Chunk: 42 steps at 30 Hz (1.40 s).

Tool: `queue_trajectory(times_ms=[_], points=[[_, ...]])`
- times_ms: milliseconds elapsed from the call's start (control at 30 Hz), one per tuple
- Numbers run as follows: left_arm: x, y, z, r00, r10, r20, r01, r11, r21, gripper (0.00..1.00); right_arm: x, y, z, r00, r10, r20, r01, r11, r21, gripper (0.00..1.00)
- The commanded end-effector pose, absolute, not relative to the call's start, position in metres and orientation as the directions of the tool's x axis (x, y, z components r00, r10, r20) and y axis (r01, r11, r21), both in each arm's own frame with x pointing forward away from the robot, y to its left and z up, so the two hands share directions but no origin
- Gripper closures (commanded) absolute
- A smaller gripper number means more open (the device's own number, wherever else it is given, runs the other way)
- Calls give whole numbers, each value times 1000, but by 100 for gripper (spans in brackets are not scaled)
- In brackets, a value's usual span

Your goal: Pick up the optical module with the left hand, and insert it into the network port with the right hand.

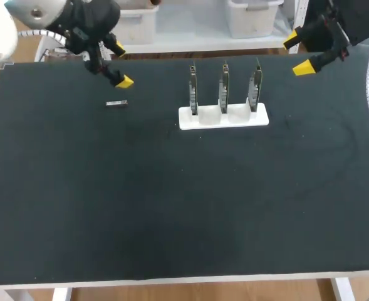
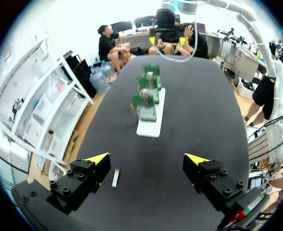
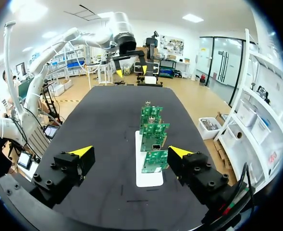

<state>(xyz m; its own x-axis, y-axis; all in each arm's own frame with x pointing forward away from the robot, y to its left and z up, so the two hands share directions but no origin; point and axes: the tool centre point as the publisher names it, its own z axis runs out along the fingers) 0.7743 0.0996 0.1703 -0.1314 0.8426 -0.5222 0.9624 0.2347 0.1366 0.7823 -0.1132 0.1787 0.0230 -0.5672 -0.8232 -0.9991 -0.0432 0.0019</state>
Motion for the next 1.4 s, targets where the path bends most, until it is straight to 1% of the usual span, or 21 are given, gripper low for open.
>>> queue_trajectory(times_ms=[33, 133, 267, 300, 400, 467, 567, 1067, 1133, 1200, 1300, 1333, 1367, 1400], points=[[782, 112, 170, -163, 864, -476, 961, 248, 122, 0, 782, -113, 179, 24, -567, -823, -999, -44, 2, 0], [779, 116, 169, -174, 859, -482, 956, 265, 127, 0, 782, -113, 179, 24, -567, -823, -999, -44, 2, 0], [774, 115, 155, -191, 876, -442, 954, 271, 126, 0, 782, -113, 179, 24, -567, -823, -999, -44, 2, 0], [772, 114, 146, -199, 877, -437, 954, 275, 118, 0, 782, -113, 179, 24, -567, -823, -999, -44, 2, 0], [767, 112, 114, -248, 835, -491, 947, 315, 57, 0, 782, -113, 179, 24, -567, -823, -999, -44, 2, 0], [765, 107, 102, -259, 823, -506, 948, 316, 28, 0, 782, -113, 179, 24, -567, -823, -999, -44, 2, 0], [768, 110, 112, -243, 814, -528, 945, 321, 58, 0, 782, -113, 179, 24, -567, -823, -999, -44, 2, 0], [768, 110, 112, -243, 814, -528, 945, 321, 58, 0, 782, -113, 179, 24, -567, -823, -999, -44, 2, 0], [785, 108, 121, -195, 853, -485, 950, 288, 125, 0, 782, -113, 179, 24, -567, -823, -999, -44, 2, 0], [802, 103, 136, -94, 888, -450, 952, 213, 220, 0, 782, -113, 179, 24, -567, -823, -999, -44, 2, 0], [822, 102, 150, 1, 937, -349, 953, 105, 283, 0, 782, -113, 179, 24, -567, -823, -999, -44, 2, 0], [827, 103, 152, 16, 952, -306, 954, 78, 290, 0, 782, -113, 179, 24, -567, -823, -999, -44, 2, 0], [831, 105, 152, 18, 958, -286, 956, 68, 286, 0, 782, -113, 179, 24, -567, -823, -999, -44, 2, 0], [837, 110, 150, 46, 960, -275, 954, 40, 298, 0, 782, -113, 179, 24, -567, -823, -999, -44, 2, 0]])
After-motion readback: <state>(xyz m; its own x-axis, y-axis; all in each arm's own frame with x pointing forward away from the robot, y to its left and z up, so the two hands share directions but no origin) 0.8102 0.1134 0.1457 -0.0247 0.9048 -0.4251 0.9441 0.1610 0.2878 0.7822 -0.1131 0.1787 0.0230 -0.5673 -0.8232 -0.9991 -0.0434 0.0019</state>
